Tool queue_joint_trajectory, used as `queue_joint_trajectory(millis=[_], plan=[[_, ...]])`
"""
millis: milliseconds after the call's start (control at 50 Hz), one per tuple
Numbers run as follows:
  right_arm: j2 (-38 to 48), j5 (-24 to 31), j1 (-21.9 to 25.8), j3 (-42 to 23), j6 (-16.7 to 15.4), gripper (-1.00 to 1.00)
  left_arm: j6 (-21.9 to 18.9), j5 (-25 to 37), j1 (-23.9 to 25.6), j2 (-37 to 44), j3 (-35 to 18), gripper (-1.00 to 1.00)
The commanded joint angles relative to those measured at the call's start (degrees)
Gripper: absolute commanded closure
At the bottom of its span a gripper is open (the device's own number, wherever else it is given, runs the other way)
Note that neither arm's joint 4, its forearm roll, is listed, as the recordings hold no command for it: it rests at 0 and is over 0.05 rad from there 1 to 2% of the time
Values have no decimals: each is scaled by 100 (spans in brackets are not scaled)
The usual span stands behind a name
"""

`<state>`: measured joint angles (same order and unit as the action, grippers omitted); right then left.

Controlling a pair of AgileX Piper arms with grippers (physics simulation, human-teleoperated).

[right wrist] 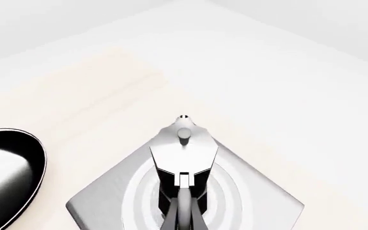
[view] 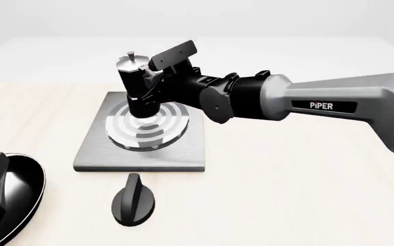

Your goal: Turn on the stove and put the moka pot on it.

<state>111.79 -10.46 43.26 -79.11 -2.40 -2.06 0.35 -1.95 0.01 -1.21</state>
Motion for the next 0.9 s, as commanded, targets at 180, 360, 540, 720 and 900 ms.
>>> queue_joint_trajectory(millis=[180,360,540,720,900], plan=[[486,-348,-188,-147,288,100,-35,33,-9,0,-15,-100],[621,-532,-145,16,541,100,-54,26,-9,0,-10,-100],[674,-637,-87,187,698,100,-57,1,-8,0,10,-100],[744,-709,-47,344,789,100,-48,-5,-14,0,-2,-100],[436,-525,28,491,610,-100,-29,-24,-17,0,9,-100]])
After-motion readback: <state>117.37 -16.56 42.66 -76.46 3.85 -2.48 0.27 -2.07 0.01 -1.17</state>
